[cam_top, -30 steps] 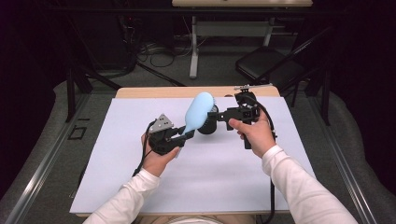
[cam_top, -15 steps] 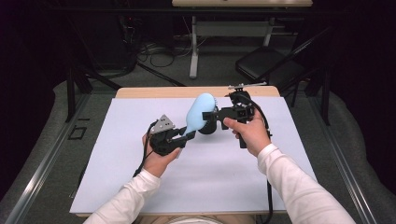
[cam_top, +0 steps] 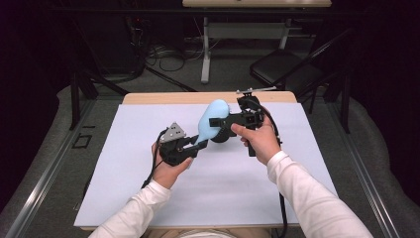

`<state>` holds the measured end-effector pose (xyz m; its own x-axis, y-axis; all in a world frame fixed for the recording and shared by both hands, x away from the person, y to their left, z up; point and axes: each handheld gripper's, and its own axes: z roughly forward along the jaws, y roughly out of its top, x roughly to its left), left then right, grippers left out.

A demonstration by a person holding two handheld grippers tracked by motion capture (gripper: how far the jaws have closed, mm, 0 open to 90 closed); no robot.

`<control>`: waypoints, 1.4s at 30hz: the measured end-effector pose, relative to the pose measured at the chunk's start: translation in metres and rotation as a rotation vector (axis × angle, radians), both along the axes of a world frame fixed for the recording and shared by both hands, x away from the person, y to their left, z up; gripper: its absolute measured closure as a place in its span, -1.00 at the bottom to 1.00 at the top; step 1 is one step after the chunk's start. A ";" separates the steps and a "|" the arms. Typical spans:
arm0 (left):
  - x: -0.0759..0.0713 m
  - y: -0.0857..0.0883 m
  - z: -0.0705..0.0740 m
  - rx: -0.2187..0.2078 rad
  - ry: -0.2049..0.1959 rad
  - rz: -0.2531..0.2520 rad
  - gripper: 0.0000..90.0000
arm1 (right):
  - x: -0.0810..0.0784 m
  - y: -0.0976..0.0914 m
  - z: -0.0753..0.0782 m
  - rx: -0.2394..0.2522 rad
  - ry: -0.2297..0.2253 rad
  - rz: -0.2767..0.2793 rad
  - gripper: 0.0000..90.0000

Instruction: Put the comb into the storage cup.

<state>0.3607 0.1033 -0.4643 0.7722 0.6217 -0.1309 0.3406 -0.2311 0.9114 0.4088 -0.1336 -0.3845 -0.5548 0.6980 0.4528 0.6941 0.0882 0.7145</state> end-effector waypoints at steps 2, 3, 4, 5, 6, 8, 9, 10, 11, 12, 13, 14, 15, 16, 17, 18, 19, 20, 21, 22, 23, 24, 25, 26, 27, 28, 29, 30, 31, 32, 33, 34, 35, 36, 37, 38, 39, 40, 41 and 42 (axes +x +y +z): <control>0.000 0.000 0.000 -0.001 -0.001 0.002 0.54 | 0.001 0.001 -0.001 0.002 0.001 0.007 -0.68; 0.000 0.000 0.000 0.000 0.000 0.001 0.54 | 0.002 0.002 -0.001 -0.003 0.001 0.010 -0.68; 0.000 0.000 0.000 -0.002 -0.001 0.001 0.54 | 0.002 0.003 -0.002 -0.006 0.002 0.013 -0.68; 0.000 0.000 0.000 0.000 0.000 0.001 0.54 | 0.003 0.003 -0.003 -0.005 0.006 0.015 -0.67; 0.000 0.000 0.000 -0.002 -0.001 0.001 0.55 | 0.003 0.004 -0.003 -0.004 0.010 0.015 -0.67; 0.000 0.000 0.000 -0.002 -0.003 0.002 0.54 | 0.004 0.005 -0.004 0.000 0.013 0.020 -0.67; 0.000 0.000 0.000 -0.002 -0.003 0.001 0.54 | 0.004 0.005 -0.004 0.004 0.015 0.020 -0.66; 0.000 0.000 0.000 0.001 -0.002 0.000 0.55 | 0.005 0.006 -0.004 0.007 0.016 0.020 -0.66; 0.000 0.000 0.000 0.001 -0.003 -0.001 0.54 | 0.005 0.006 -0.004 0.008 0.016 0.023 -0.65; 0.000 0.000 -0.001 -0.001 -0.003 -0.001 0.55 | 0.005 0.006 -0.005 0.013 0.015 0.025 -0.63; 0.000 0.000 -0.001 0.000 -0.003 -0.003 0.54 | 0.005 0.007 -0.005 0.021 0.021 0.025 -0.61; -0.001 -0.001 -0.001 0.000 -0.003 -0.003 0.54 | 0.006 0.007 -0.005 0.023 0.019 0.025 -0.61; -0.001 -0.001 -0.001 0.001 -0.003 -0.003 0.54 | 0.006 0.007 -0.005 0.024 0.023 0.022 -0.60; -0.001 -0.001 -0.001 0.001 -0.004 -0.004 0.54 | 0.007 0.007 -0.005 0.027 0.025 0.023 -0.57; -0.001 -0.001 -0.001 0.001 -0.004 -0.004 0.55 | 0.008 0.007 -0.005 0.029 0.025 0.022 -0.55; -0.001 -0.001 -0.001 0.000 -0.004 -0.004 0.55 | 0.009 0.007 -0.005 0.035 0.030 0.019 -0.52; -0.001 -0.001 -0.001 0.000 -0.004 -0.004 0.55 | 0.010 0.006 -0.006 0.041 0.029 0.018 -0.50; -0.001 -0.001 -0.001 0.000 -0.004 -0.005 0.54 | 0.011 0.006 -0.006 0.044 0.032 0.017 -0.48; -0.001 -0.001 -0.001 -0.002 -0.002 -0.004 0.55 | 0.012 0.005 -0.006 0.051 0.035 0.016 -0.47; -0.001 -0.001 -0.001 -0.001 -0.002 -0.003 0.55 | 0.012 0.005 -0.006 0.056 0.040 0.017 -0.46; -0.001 -0.001 -0.001 -0.002 -0.003 -0.003 0.55 | 0.013 0.004 -0.006 0.061 0.040 0.017 -0.45; -0.001 -0.001 -0.001 -0.004 -0.002 -0.006 0.55 | 0.013 0.004 -0.006 0.064 0.040 0.015 -0.45; -0.001 -0.001 -0.001 -0.002 -0.003 -0.005 0.55 | 0.014 0.003 -0.006 0.066 0.039 0.014 -0.44; -0.001 -0.001 -0.001 -0.002 -0.003 -0.005 0.55 | 0.014 0.003 -0.006 0.069 0.040 0.015 -0.43; -0.001 -0.001 -0.001 -0.004 -0.003 -0.004 0.55 | 0.015 0.003 -0.006 0.072 0.041 0.016 -0.42; -0.001 -0.002 -0.001 -0.003 -0.003 -0.004 0.54 | 0.015 0.002 -0.006 0.076 0.042 0.015 -0.41; -0.001 -0.002 -0.001 0.000 -0.006 -0.007 0.55 | 0.016 0.002 -0.006 0.077 0.043 0.014 -0.41; -0.001 -0.002 -0.001 0.000 -0.007 -0.008 0.54 | 0.016 0.002 -0.007 0.079 0.045 0.015 -0.39; -0.002 -0.002 -0.001 -0.001 -0.006 -0.008 0.54 | 0.017 0.002 -0.007 0.081 0.047 0.014 -0.38; -0.002 -0.002 -0.001 -0.001 -0.008 -0.010 0.54 | 0.017 0.001 -0.007 0.084 0.049 0.012 -0.38; -0.002 -0.002 -0.001 0.000 -0.008 -0.010 0.55 | 0.018 0.001 -0.007 0.088 0.050 0.012 -0.38; -0.002 -0.002 -0.001 0.000 -0.008 -0.010 0.55 | 0.018 0.001 -0.007 0.091 0.052 0.014 -0.37; -0.002 -0.002 -0.001 0.002 -0.006 -0.012 0.55 | 0.018 0.001 -0.007 0.093 0.052 0.015 -0.37; -0.002 -0.002 -0.002 0.000 -0.007 -0.011 0.54 | 0.019 0.001 -0.007 0.096 0.054 0.014 -0.37; -0.002 -0.002 -0.002 0.000 -0.007 -0.009 0.54 | 0.019 0.001 -0.007 0.101 0.056 0.012 -0.37; -0.002 -0.002 -0.002 -0.001 -0.007 -0.010 0.55 | 0.019 0.001 -0.008 0.104 0.055 0.014 -0.36; -0.002 -0.002 -0.002 -0.001 -0.008 -0.010 0.54 | 0.020 0.000 -0.008 0.108 0.057 0.012 -0.36; -0.002 -0.002 -0.002 0.000 -0.008 -0.009 0.54 | 0.020 0.000 -0.008 0.113 0.059 0.012 -0.35; -0.002 -0.002 -0.002 0.000 -0.009 -0.009 0.54 | 0.021 0.000 -0.008 0.118 0.062 0.008 -0.35; -0.002 -0.002 -0.001 0.000 -0.010 -0.009 0.55 | 0.021 0.000 -0.008 0.124 0.065 0.008 -0.34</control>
<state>0.3585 0.1011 -0.4658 0.7790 0.6149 -0.1232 0.3297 -0.2344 0.9145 0.4299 -0.1333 -0.3929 -0.5267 0.6303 0.5704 0.7388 0.0075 0.6739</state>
